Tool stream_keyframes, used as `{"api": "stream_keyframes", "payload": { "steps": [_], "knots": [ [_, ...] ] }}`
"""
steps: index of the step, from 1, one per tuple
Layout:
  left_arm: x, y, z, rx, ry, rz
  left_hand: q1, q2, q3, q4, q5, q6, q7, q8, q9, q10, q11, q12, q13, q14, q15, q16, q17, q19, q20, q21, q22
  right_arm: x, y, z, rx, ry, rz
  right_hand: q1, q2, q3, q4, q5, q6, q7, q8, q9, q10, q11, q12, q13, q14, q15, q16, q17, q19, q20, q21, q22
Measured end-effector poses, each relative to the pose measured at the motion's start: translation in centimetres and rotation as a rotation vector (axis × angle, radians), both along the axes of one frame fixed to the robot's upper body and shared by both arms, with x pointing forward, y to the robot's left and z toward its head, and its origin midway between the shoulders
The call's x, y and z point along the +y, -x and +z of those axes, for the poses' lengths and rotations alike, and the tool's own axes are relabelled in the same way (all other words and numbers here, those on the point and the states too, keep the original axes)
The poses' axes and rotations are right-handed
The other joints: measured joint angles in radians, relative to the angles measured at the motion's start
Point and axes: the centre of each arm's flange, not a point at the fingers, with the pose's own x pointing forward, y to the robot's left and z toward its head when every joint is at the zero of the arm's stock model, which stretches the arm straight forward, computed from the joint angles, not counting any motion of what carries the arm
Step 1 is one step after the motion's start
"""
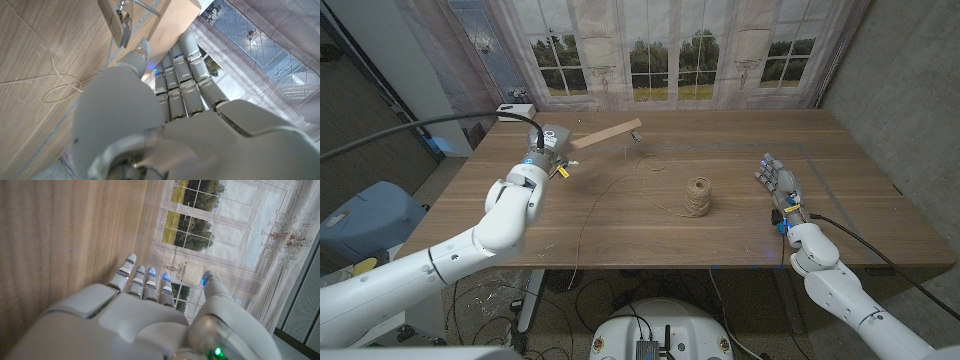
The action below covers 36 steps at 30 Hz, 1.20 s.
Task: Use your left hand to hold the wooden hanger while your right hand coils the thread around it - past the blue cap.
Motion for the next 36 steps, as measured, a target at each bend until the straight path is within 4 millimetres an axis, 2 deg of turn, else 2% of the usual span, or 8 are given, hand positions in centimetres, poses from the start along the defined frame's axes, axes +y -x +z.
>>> {"api": "stream_keyframes", "payload": {
  "steps": [8,9,15,16,25,33,34,36],
  "knots": [
    [-1.6,0.4,0.1,-0.016,-0.120,-0.010,0.000,0.000,-0.004,0.004,0.000,-0.004,-0.004,0.000,0.002,-0.004,-0.004,0.003,0.001,-0.002,-0.002,0.000,0.000,-0.012,0.002,0.013,-0.004,0.3,0.7,0.3,-0.009,0.014,0.012,0.008,-0.008,-0.002,-0.008,0.000,0.019,0.005,0.011,0.000,0.000,0.000,0.000,0.000,0.000,0.000,0.000,0.000,0.000,0.000,0.000,0.000],
    [0.7,2.4,1.8,-0.061,-0.170,0.037,0.000,0.000,-0.004,0.004,0.000,-0.004,-0.004,0.000,0.003,-0.004,-0.004,0.003,0.001,-0.002,-0.002,0.000,0.000,-0.012,0.002,0.014,-0.004,0.4,0.7,0.3,-0.007,0.038,-0.001,0.011,-0.011,-0.003,-0.012,0.000,0.023,0.009,0.011,0.000,0.000,0.000,0.000,0.000,0.000,0.000,0.000,0.000,0.000,0.000,0.000,0.000],
    [-0.4,2.7,1.7,-0.088,-0.251,0.019,0.000,0.000,-0.004,0.004,0.000,-0.006,-0.006,0.000,0.004,-0.004,-0.004,0.003,0.001,-0.003,-0.003,0.000,0.001,-0.012,0.002,0.020,-0.005,0.8,1.9,1.3,-0.033,0.072,0.020,0.024,-0.024,-0.007,-0.021,0.000,0.041,0.012,0.011,0.000,0.031,0.002,0.007,0.000,0.038,-0.009,0.000,0.000,0.018,-0.004,0.008,0.000],
    [0.7,3.7,2.7,-0.121,-0.271,0.043,0.000,0.000,-0.004,0.004,0.000,-0.006,-0.006,0.001,0.004,-0.004,-0.004,0.003,0.002,-0.003,-0.003,0.000,0.001,-0.012,0.002,0.020,-0.008,1.0,1.8,1.1,0.000,0.127,-0.015,0.025,-0.025,-0.009,-0.023,0.000,0.048,0.012,0.011,0.000,0.032,0.004,0.007,0.000,0.043,-0.007,0.004,0.000,0.018,-0.004,0.008,0.000],
    [0.8,4.7,3.1,-0.197,-0.354,0.028,0.000,0.000,-0.004,0.004,0.000,-0.013,-0.013,0.034,0.004,-0.009,-0.009,0.003,0.029,-0.003,-0.003,-0.001,0.007,-0.022,0.003,0.034,-0.010,2.1,3.3,2.6,0.027,0.303,-0.040,0.032,-0.032,-0.005,-0.027,-0.001,0.050,0.011,0.011,0.000,0.036,0.000,0.007,0.000,0.048,-0.012,0.006,0.000,0.018,-0.004,0.008,0.005],
    [-0.2,5.3,3.2,-0.256,-0.401,-0.018,0.000,0.000,-0.004,0.004,0.000,-0.015,-0.015,0.034,0.004,-0.014,-0.014,0.002,0.038,-0.003,-0.003,-0.002,0.007,-0.021,0.004,0.041,-0.014,4.6,6.6,6.6,-0.073,0.397,0.028,0.043,-0.032,-0.009,-0.031,-0.004,0.049,0.010,0.011,0.000,0.038,-0.002,0.007,0.003,0.048,-0.013,0.006,0.000,0.023,0.002,0.008,0.005],
    [1.5,5.3,3.2,-0.256,-0.402,0.019,0.000,0.000,-0.004,0.004,0.000,-0.015,-0.015,0.034,0.004,-0.014,-0.014,0.002,0.038,-0.003,-0.003,-0.004,0.007,-0.023,0.002,0.041,-0.014,4.3,5.5,5.0,0.038,0.510,-0.056,0.043,-0.032,-0.009,-0.031,-0.004,0.047,0.008,0.011,0.000,0.038,-0.002,0.007,0.005,0.048,-0.012,0.006,0.001,0.023,0.002,0.008,0.005],
    [1.8,5.4,3.2,-0.268,-0.412,0.018,0.000,0.000,-0.004,0.004,0.000,-0.015,-0.015,0.034,0.004,-0.014,-0.014,0.001,0.038,-0.003,-0.003,-0.005,0.007,-0.025,0.000,0.042,-0.014,4.7,5.8,5.2,0.053,0.558,-0.068,0.047,-0.036,-0.009,-0.031,-0.004,0.044,0.005,0.007,0.000,0.038,-0.002,0.007,0.005,0.048,-0.012,0.006,0.003,0.023,0.002,0.008,0.005]
  ]
}}
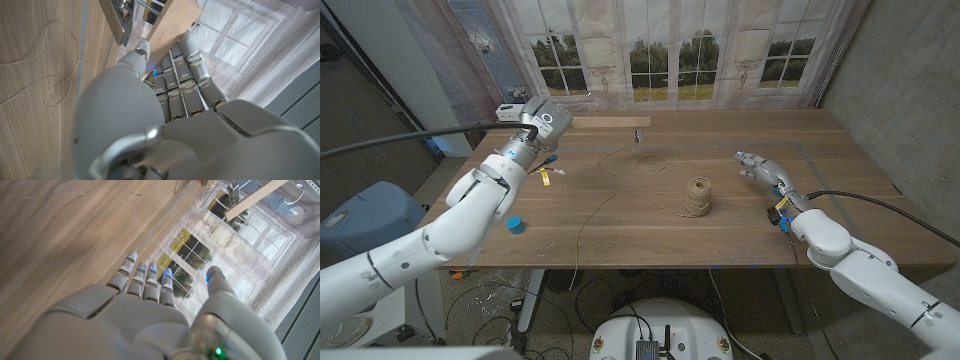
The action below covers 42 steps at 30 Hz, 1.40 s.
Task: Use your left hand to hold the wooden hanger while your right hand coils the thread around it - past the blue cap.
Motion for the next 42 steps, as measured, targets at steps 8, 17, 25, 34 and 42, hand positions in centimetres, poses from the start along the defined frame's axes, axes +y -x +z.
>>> {"api": "stream_keyframes", "payload": {
  "steps": [8,17,25,34,42],
  "knots": [
    [0.5,0.4,0.0,-0.045,-0.039,-0.031,0.000,0.000,-0.001,0.001,0.000,-0.002,-0.002,0.000,0.000,0.000,0.000,-0.002,0.005,0.000,0.000,-0.005,0.000,-0.009,0.002,0.007,-0.004,2.2,1.7,1.3,0.003,0.128,-0.001,0.005,0.005,0.000,0.000,0.000,0.000,0.000,-0.004,0.000,0.000,0.000,0.000,0.000,0.000,0.000,0.000,0.000,0.000,0.000,0.000,0.000],
    [1.5,0.3,0.0,-0.067,-0.064,-0.044,0.000,0.000,-0.001,0.001,0.000,-0.003,-0.004,-0.001,0.000,-0.005,-0.005,0.001,0.006,0.000,0.000,-0.009,0.000,-0.009,0.002,0.014,-0.005,4.2,2.5,1.7,0.044,0.303,-0.066,0.015,0.014,0.000,0.000,0.000,-0.011,-0.011,-0.008,0.000,0.000,-0.011,0.000,0.000,0.005,-0.005,0.000,0.000,0.004,0.004,0.000,0.000],
    [1.8,0.2,0.1,-0.081,-0.081,-0.066,0.000,0.000,-0.001,0.001,0.000,-0.005,-0.005,-0.005,0.000,-0.005,-0.005,0.001,0.006,0.000,0.000,-0.014,0.001,-0.008,0.002,0.022,-0.006,6.8,3.1,2.4,0.065,0.430,-0.102,0.024,0.016,0.000,0.000,0.000,-0.017,-0.016,-0.011,0.000,-0.008,-0.019,-0.006,0.000,0.005,-0.005,0.000,0.000,0.012,0.013,0.000,0.000],
    [2.0,0.0,0.0,-0.086,-0.085,-0.087,0.000,0.000,-0.001,0.001,0.000,-0.005,-0.005,-0.009,0.001,-0.005,-0.005,-0.001,0.006,0.002,0.002,-0.013,0.008,-0.008,0.002,0.022,-0.009,10.1,3.8,3.2,0.062,0.516,-0.101,0.036,0.004,0.000,0.000,-0.004,-0.046,-0.020,-0.015,0.005,-0.029,-0.039,-0.016,0.000,0.001,-0.009,-0.004,0.001,0.045,0.045,0.011,0.000],
    [2.6,-0.3,0.1,-0.088,-0.084,-0.087,0.000,0.000,-0.001,0.001,0.000,-0.007,-0.007,-0.011,0.001,-0.005,-0.005,-0.004,0.008,0.002,0.002,-0.013,0.008,-0.008,0.002,0.029,-0.010,10.6,3.2,2.9,0.136,0.639,-0.228,0.036,-0.006,-0.013,-0.002,-0.004,-0.070,-0.027,-0.022,0.005,-0.044,-0.047,-0.020,0.000,-0.004,-0.015,-0.004,0.005,0.077,0.066,0.023,0.000]
  ]
}}
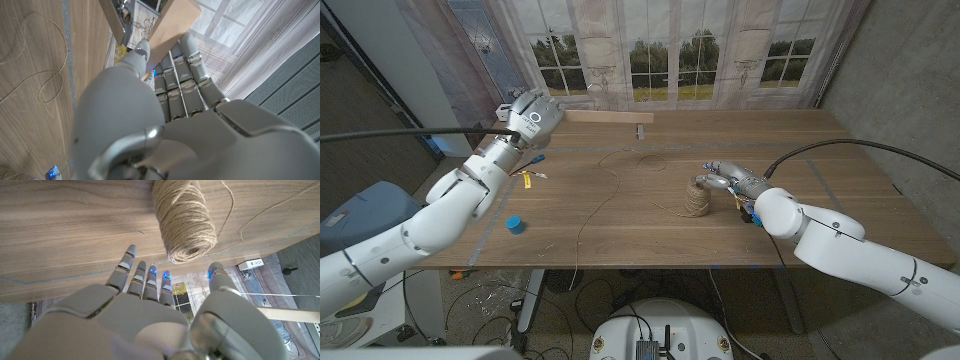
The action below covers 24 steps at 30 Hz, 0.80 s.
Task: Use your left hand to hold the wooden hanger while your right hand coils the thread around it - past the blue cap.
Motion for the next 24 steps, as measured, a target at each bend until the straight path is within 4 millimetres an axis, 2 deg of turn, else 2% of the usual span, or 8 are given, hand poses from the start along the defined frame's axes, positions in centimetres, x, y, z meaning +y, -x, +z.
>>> {"api": "stream_keyframes", "payload": {
  "steps": [4,7,13,15,17,22,24],
  "knots": [
    [0.1,0.0,0.0,0.000,0.002,-0.002,0.000,0.000,0.000,0.000,0.000,0.003,-0.004,0.000,0.000,0.000,0.000,-0.001,0.005,0.000,0.000,0.000,0.000,0.000,0.000,0.003,-0.001,1.0,0.0,0.2,0.004,0.033,-0.006,0.002,-0.009,-0.004,0.004,0.000,-0.005,-0.005,0.000,0.000,-0.007,-0.007,0.000,0.000,0.000,0.000,0.000,0.000,0.019,0.019,0.000,0.000],
    [0.2,-0.1,0.0,0.001,0.001,-0.002,0.000,0.000,0.003,-0.003,0.000,0.003,-0.004,0.000,0.000,0.000,0.000,-0.003,0.005,0.000,0.000,-0.001,0.003,0.000,0.000,0.004,-0.001,0.9,-0.2,0.2,0.020,0.072,-0.054,0.007,-0.014,-0.008,0.000,0.000,-0.016,-0.016,0.000,0.000,-0.013,-0.013,-0.004,0.000,0.007,-0.007,0.000,0.000,0.041,0.027,0.007,0.000],
    [0.4,-0.2,-0.2,0.003,0.008,-0.001,0.000,0.000,0.004,-0.004,0.000,0.003,-0.004,0.000,0.000,0.000,0.000,-0.007,0.033,0.000,0.000,-0.001,0.003,0.000,0.000,0.008,-0.001,2.1,-0.3,0.7,0.032,0.131,-0.077,0.015,-0.022,-0.009,-0.001,0.000,-0.028,-0.040,0.000,0.000,-0.025,-0.025,-0.004,0.005,0.013,-0.013,0.000,0.000,0.053,0.039,0.007,0.000],
    [0.5,-0.2,-0.2,0.002,0.010,0.000,0.000,0.000,0.004,-0.004,0.000,0.004,-0.003,-0.001,0.000,0.000,0.000,-0.008,0.033,0.000,0.000,-0.002,0.004,0.000,0.000,0.008,0.000,2.4,-0.4,0.8,0.041,0.154,-0.089,0.019,-0.026,-0.012,-0.004,0.000,-0.028,-0.040,0.000,0.000,-0.030,-0.030,-0.004,0.005,0.018,-0.018,0.000,0.000,0.067,0.038,0.007,0.000],
    [0.5,-0.2,-0.2,0.001,0.012,0.000,0.000,0.000,0.004,-0.004,0.000,0.007,-0.003,-0.001,0.000,0.000,0.000,-0.008,0.033,0.000,0.000,-0.002,0.004,0.000,0.000,0.008,0.000,2.9,-0.5,1.0,0.038,0.169,-0.081,0.020,-0.028,-0.012,-0.004,0.000,-0.026,-0.056,0.000,0.000,-0.030,-0.030,-0.004,0.005,0.024,-0.023,0.000,0.000,0.076,0.036,0.008,0.000],
    [0.7,-0.2,-0.3,0.003,0.015,0.003,0.000,0.000,0.004,-0.004,0.000,0.008,-0.003,-0.003,0.000,0.000,0.000,-0.008,0.033,0.000,0.000,-0.002,0.004,0.000,0.000,0.008,0.000,3.3,-0.9,1.3,0.070,0.218,-0.120,0.041,-0.048,-0.012,-0.004,0.005,-0.004,-0.078,0.009,0.000,-0.019,-0.041,-0.001,0.005,0.052,-0.034,0.010,-0.003,0.131,0.031,0.024,0.000],
    [0.7,-0.2,-0.3,0.004,0.017,0.004,0.000,0.000,0.006,-0.006,0.000,0.008,-0.004,-0.005,0.000,0.000,0.000,-0.010,0.034,0.000,0.000,-0.004,0.004,0.000,0.000,0.008,-0.001,3.6,-1.0,1.4,0.074,0.233,-0.122,0.059,-0.042,-0.012,-0.004,0.005,0.001,-0.083,0.012,0.000,-0.014,-0.047,0.001,0.005,0.069,-0.039,0.012,-0.003,0.153,0.031,0.027,0.000]
  ]
}}
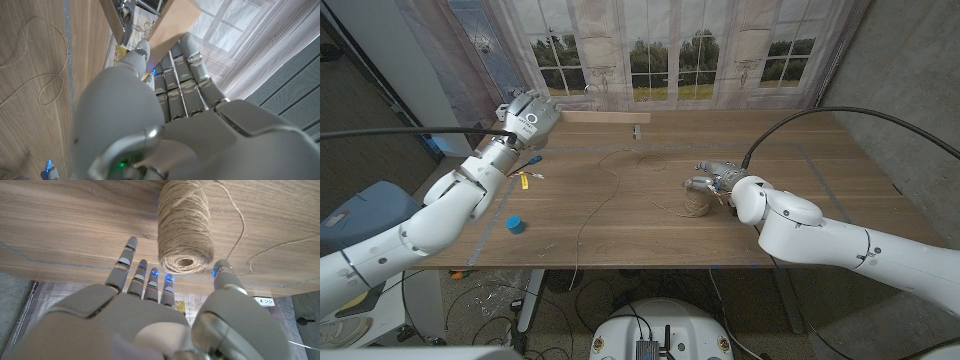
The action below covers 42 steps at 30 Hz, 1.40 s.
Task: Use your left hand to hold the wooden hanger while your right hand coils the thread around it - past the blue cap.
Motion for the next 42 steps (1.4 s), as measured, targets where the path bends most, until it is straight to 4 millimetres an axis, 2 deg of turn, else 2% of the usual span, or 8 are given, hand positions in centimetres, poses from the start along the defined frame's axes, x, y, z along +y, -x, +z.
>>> {"api": "stream_keyframes", "payload": {
  "steps": [7,15,18,21,24,30,40,42],
  "knots": [
    [0.1,0.0,-0.1,-0.001,0.002,0.001,0.000,0.000,0.002,-0.002,0.000,0.001,-0.001,-0.002,0.000,0.000,0.000,-0.001,0.000,0.000,0.000,-0.003,0.008,0.000,0.000,0.004,0.000,0.4,-0.4,0.2,0.052,0.047,-0.042,0.091,0.008,0.010,-0.010,0.013,0.034,-0.052,0.012,0.000,0.040,-0.018,0.011,0.000,0.083,-0.030,0.029,0.002,0.066,-0.020,0.011,0.003],
    [0.1,-0.1,-0.2,0.001,0.003,-0.001,0.000,0.000,0.002,-0.002,0.000,0.001,-0.001,-0.003,0.000,0.001,0.001,-0.005,0.001,0.000,0.000,-0.006,0.009,0.000,0.000,0.008,-0.003,0.7,-0.7,0.3,0.080,0.079,-0.061,0.315,0.042,0.032,-0.021,0.019,0.191,-0.056,0.035,0.000,0.156,-0.034,0.035,0.000,0.313,-0.088,0.148,0.061,0.248,-0.093,0.071,0.015],
    [0.1,-0.1,-0.2,0.000,0.004,-0.001,0.000,0.000,0.002,-0.002,0.000,0.001,-0.001,0.001,0.000,0.001,0.001,-0.005,0.003,0.002,0.002,-0.006,0.009,0.000,0.000,0.008,-0.003,0.8,-0.9,0.3,0.090,0.084,-0.064,0.432,0.044,0.035,-0.018,0.013,0.295,-0.021,0.052,0.004,0.248,-0.030,0.064,0.006,0.381,-0.053,0.235,0.101,0.322,-0.163,0.115,0.025],
    [0.1,-0.2,-0.2,0.000,0.004,-0.002,0.000,0.000,0.002,-0.002,0.000,0.001,-0.001,0.001,0.000,0.001,0.001,-0.006,0.015,0.002,0.002,-0.007,0.009,0.000,0.000,0.008,-0.003,0.8,-1.0,0.3,0.087,0.086,-0.069,0.480,-0.003,0.044,-0.012,0.000,0.437,0.029,0.075,0.005,0.373,-0.013,0.110,0.018,0.431,-0.003,0.339,0.101,0.372,-0.241,0.170,0.039],
    [0.1,-0.2,-0.2,0.000,0.005,-0.002,0.000,0.000,0.001,-0.001,0.000,0.000,-0.001,0.001,0.000,0.001,0.001,-0.008,0.015,0.002,0.002,-0.010,0.009,0.000,0.000,0.008,-0.004,0.5,-1.1,-0.3,0.098,0.087,-0.075,0.516,-0.040,0.063,-0.001,-0.005,0.582,0.064,0.097,0.007,0.500,0.011,0.170,0.040,0.474,0.040,0.385,0.101,0.408,-0.279,0.229,0.053],
    [0.1,-0.3,-0.2,0.001,0.004,-0.002,0.000,0.000,0.004,-0.004,0.000,0.000,-0.001,0.001,0.000,0.001,0.001,-0.009,0.015,0.002,0.002,-0.013,0.010,0.000,0.000,0.008,-0.005,0.0,-1.1,-0.2,-0.014,0.063,-0.057,0.573,-0.097,0.079,0.015,-0.005,0.709,0.088,0.104,0.013,0.599,0.019,0.223,0.066,0.524,0.079,0.402,0.107,0.413,-0.284,0.313,0.078],
    [0.1,-0.3,-0.2,-0.001,0.004,-0.007,0.000,0.000,0.004,-0.004,0.000,0.000,-0.001,0.001,0.000,0.001,0.001,-0.013,0.030,0.004,0.004,-0.017,0.025,0.000,0.000,0.015,-0.005,-2.8,-1.4,-1.6,-0.085,-0.004,-0.083,0.614,-0.138,0.079,0.015,-0.012,0.738,0.107,0.098,0.014,0.623,0.030,0.233,0.066,0.541,0.087,0.362,0.266,0.415,-0.285,0.384,0.100],
    [0.1,-0.5,-0.1,0.000,0.005,-0.006,0.000,0.000,0.004,-0.004,0.000,0.000,-0.001,0.001,0.000,0.001,0.001,-0.013,0.030,0.004,0.004,-0.018,0.030,0.000,0.000,0.015,-0.005,-1.2,-0.8,0.1,-0.244,-0.032,0.022,0.618,-0.142,0.078,0.014,-0.012,0.741,0.103,0.097,0.014,0.626,0.033,0.233,0.065,0.541,0.087,0.360,0.282,0.415,-0.285,0.392,0.103]
  ]
}}
